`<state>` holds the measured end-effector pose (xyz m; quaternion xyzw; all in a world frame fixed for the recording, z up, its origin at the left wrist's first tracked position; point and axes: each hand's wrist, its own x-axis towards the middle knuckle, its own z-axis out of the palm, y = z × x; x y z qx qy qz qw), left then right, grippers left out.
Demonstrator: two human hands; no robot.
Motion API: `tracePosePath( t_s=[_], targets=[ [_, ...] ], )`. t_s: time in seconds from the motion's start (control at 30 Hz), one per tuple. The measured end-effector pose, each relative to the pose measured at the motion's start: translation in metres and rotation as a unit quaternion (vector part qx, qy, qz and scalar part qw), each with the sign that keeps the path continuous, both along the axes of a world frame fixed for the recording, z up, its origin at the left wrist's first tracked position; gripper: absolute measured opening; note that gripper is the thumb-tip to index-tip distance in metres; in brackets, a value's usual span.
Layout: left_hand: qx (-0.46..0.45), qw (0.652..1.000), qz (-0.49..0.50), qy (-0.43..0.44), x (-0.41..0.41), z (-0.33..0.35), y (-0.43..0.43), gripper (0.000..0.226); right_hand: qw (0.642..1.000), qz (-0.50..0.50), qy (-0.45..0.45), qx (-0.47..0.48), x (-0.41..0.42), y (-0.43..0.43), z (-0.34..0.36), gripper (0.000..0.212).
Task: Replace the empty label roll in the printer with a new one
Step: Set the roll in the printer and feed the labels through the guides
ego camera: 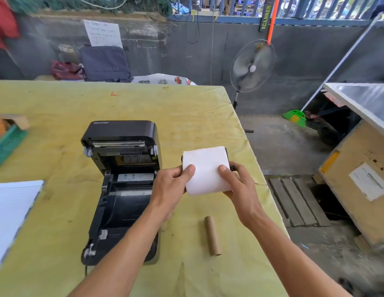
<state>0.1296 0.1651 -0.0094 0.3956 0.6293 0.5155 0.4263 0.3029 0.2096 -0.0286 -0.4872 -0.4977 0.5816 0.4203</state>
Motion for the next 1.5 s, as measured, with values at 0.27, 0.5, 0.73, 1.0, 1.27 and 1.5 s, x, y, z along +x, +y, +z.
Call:
tracePosePath(
  t_s=[0.27,0.5,0.73,1.0,1.27,1.5],
  targets=[
    [-0.027,0.997,0.072,-0.001,-0.049,-0.009,-0.056,0.024,0.994,0.087,-0.065,0.029,-0.046,-0.036,-0.006,0.058],
    [-0.025,0.998,0.043,0.042,-0.131,0.001,-0.086,0.039,0.981,0.104,-0.146,0.078,-0.115,-0.068,0.004,0.061],
    [-0.019,0.997,-0.008,0.071,-0.188,-0.005,-0.104,0.079,0.972,0.119,-0.185,0.079,-0.169,-0.094,0.007,0.044],
    [-0.028,0.999,-0.010,0.032,-0.196,-0.032,-0.081,0.038,0.970,0.099,-0.213,0.069,-0.181,-0.075,0.000,0.045],
    [-0.058,0.998,0.007,0.010,-0.204,-0.049,-0.058,0.022,0.973,0.109,-0.197,0.053,-0.191,-0.052,-0.020,0.047],
    [-0.078,0.997,0.021,0.003,-0.203,-0.064,-0.055,0.022,0.972,0.122,-0.194,0.052,-0.192,-0.044,-0.034,0.038]
  ],
)
